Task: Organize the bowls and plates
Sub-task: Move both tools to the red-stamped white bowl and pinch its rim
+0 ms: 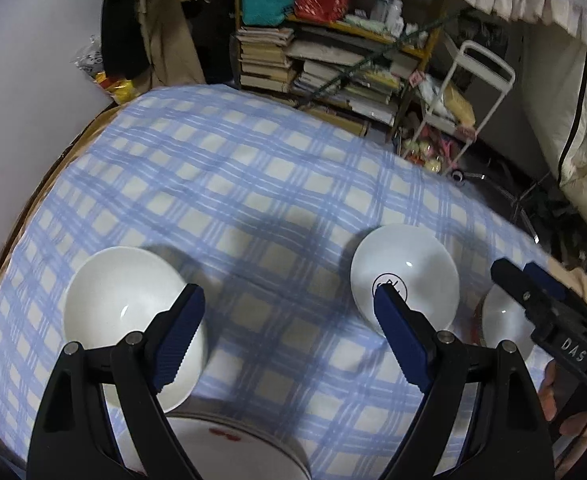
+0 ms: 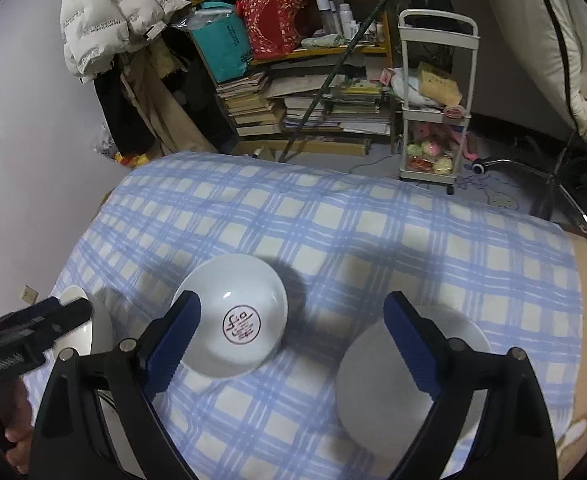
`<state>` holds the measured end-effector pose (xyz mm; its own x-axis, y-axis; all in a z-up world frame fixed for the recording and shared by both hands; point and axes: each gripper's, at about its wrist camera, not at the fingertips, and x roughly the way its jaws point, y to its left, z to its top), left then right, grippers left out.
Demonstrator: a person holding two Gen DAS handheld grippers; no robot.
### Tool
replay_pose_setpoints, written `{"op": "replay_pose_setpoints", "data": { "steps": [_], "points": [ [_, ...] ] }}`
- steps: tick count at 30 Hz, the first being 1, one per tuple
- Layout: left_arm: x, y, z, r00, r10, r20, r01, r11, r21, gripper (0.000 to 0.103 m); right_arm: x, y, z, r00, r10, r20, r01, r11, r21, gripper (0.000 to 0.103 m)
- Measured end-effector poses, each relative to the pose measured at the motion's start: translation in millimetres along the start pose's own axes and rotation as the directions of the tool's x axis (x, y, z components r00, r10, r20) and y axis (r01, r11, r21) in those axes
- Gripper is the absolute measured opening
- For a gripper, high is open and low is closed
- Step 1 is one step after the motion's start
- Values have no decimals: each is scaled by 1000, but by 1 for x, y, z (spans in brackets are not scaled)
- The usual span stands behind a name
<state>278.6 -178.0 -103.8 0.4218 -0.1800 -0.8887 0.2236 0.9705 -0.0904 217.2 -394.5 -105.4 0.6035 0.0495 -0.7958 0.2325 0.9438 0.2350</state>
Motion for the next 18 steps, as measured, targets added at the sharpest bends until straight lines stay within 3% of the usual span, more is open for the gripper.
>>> {"op": "replay_pose_setpoints", "data": {
  "steps": [6,14,18],
  "points": [
    [25,-21,4,999,13,-36,-11,999,36,85,24,-8,7,999,18,-45,-18,1000,1,78],
    [51,-44,2,997,27,-67,-20,996,92,85,50,-14,13,993,48,-108,-47,999,12,66],
    [63,-47,0,995,37,-91,-28,995,93,85,64,-10,14,984,79,-158,-77,997,14,66]
  ]
}}
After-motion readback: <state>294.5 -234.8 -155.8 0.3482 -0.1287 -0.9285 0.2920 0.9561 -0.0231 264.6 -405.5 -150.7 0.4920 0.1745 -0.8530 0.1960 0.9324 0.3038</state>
